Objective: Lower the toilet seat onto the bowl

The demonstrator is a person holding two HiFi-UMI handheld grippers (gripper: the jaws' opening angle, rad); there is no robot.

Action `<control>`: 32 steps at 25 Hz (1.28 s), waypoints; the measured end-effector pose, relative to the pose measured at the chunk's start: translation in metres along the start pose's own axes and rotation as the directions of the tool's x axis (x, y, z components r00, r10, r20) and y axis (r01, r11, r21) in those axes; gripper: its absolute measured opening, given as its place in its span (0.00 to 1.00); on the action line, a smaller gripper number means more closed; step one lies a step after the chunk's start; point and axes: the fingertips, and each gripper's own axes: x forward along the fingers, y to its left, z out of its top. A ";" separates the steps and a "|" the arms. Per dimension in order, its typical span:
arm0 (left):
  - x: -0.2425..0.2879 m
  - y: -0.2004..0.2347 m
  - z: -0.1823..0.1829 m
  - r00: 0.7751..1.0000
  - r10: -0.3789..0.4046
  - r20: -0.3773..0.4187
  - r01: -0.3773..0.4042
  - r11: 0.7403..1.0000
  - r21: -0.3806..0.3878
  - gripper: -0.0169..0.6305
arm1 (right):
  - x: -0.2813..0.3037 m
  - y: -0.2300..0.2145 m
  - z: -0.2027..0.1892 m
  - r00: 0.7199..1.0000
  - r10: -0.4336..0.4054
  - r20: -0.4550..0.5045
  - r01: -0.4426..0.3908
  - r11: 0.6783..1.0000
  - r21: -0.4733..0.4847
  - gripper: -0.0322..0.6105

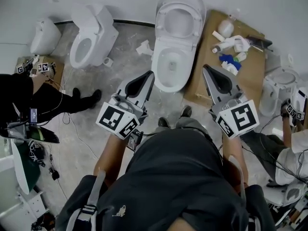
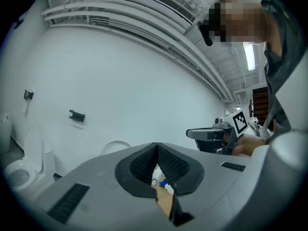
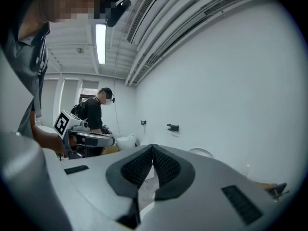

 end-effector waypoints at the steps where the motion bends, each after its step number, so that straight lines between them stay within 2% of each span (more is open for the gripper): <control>1: 0.004 0.001 0.001 1.000 0.007 -0.004 -0.007 1.000 0.006 0.03 | 0.004 -0.005 0.001 1.000 0.010 0.006 -0.010 1.000 0.001 0.06; 7: 0.038 0.007 0.005 0.998 0.059 -0.015 -0.059 0.998 0.014 0.03 | 0.020 -0.040 0.004 0.998 0.067 0.022 -0.067 0.998 0.001 0.06; 20: 0.118 -0.013 0.003 0.995 0.092 -0.024 -0.092 0.995 0.030 0.03 | 0.026 -0.116 -0.008 0.992 0.122 0.036 -0.123 0.992 0.017 0.06; 28: 0.136 0.006 -0.002 0.996 0.066 -0.053 -0.066 0.998 0.005 0.03 | 0.043 -0.127 -0.018 0.994 0.107 0.003 -0.107 0.993 0.050 0.06; 32: 0.148 0.023 -0.005 0.998 0.013 -0.059 -0.014 1.000 -0.017 0.03 | 0.059 -0.131 -0.019 0.998 0.066 -0.018 -0.065 0.996 0.053 0.06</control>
